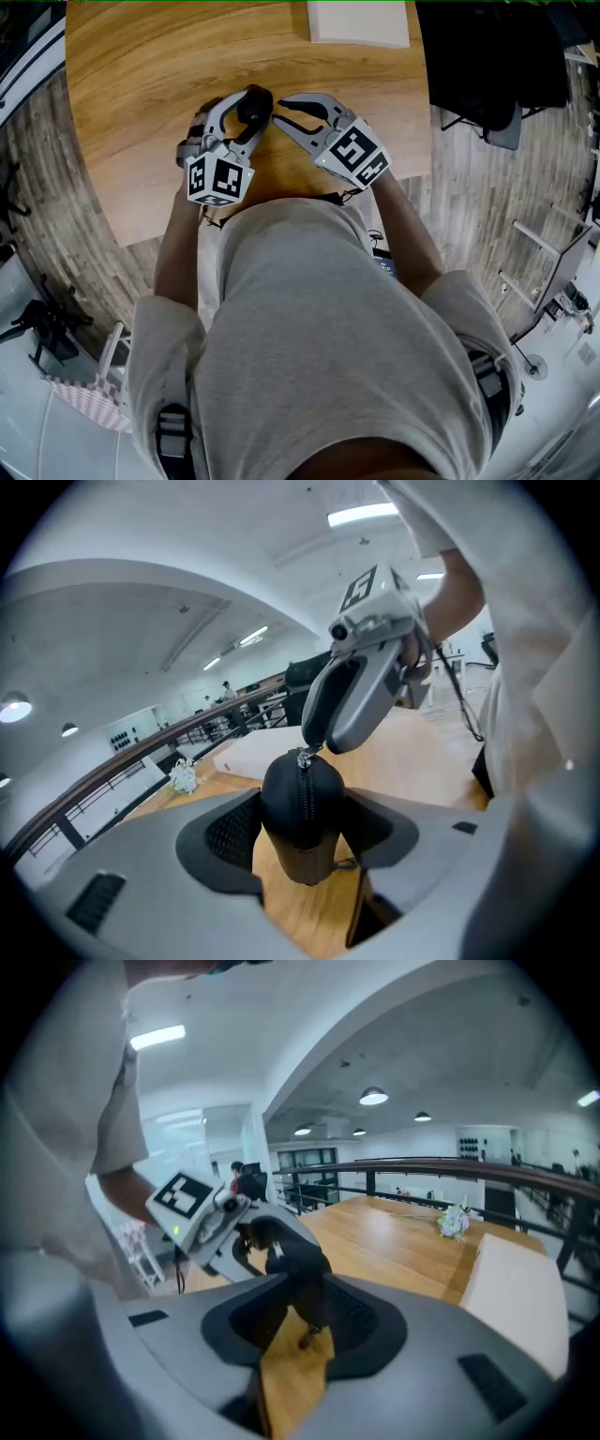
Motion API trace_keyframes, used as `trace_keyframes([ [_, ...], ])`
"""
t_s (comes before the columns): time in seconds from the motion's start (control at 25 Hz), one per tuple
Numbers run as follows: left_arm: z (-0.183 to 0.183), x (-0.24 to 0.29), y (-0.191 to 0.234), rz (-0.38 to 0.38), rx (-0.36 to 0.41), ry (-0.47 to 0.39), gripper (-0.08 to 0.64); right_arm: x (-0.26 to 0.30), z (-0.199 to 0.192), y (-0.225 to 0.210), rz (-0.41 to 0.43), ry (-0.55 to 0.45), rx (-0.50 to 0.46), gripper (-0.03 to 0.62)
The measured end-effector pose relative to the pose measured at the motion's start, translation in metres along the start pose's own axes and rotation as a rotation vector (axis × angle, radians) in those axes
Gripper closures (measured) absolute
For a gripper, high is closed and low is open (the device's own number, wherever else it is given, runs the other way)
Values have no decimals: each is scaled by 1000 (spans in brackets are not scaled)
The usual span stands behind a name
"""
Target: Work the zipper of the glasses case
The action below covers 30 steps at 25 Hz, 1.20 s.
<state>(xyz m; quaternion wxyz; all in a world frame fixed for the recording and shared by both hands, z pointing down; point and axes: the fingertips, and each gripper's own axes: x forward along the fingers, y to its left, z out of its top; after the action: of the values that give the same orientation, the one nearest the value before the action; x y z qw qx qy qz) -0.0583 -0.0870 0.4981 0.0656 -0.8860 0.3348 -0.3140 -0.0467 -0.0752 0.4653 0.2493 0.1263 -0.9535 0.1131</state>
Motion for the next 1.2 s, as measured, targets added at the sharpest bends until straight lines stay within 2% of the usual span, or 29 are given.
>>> trace_keyframes([
  [0.08, 1, -11, -1, -50, -13, -60, 290, -1, -16, -3, 16, 70, -119, 434],
  [0.28, 15, -35, -9, -166, -70, -156, 290, 19, -40, 3, 99, 155, -390, 364],
  [0.4, 22, -42, -17, -212, -84, -180, 290, 33, -40, 15, 169, 146, -450, 351],
  [0.48, 18, -43, -19, -209, -86, -173, 290, 39, -40, 21, 191, 149, -477, 352],
  [0.56, 13, -43, -16, -194, -103, -169, 290, 41, -42, 22, 188, 155, -482, 383],
  [0.64, 9, -40, -13, -174, -124, -162, 290, 41, -43, 19, 162, 170, -487, 391],
  [0.76, -3, -28, -10, -132, -155, -121, 290, 37, -48, 5, 80, 230, -547, 402],
  [1.04, -55, 6, -10, -66, -288, 8, 290, 28, -92, -55, -210, 516, -710, 415],
  [1.12, -67, 12, -12, -54, -330, 39, 290, 30, -104, -62, -252, 572, -744, 432],
  [1.2, -75, 15, -14, -36, -382, 59, 290, 33, -110, -62, -272, 585, -747, 442],
])
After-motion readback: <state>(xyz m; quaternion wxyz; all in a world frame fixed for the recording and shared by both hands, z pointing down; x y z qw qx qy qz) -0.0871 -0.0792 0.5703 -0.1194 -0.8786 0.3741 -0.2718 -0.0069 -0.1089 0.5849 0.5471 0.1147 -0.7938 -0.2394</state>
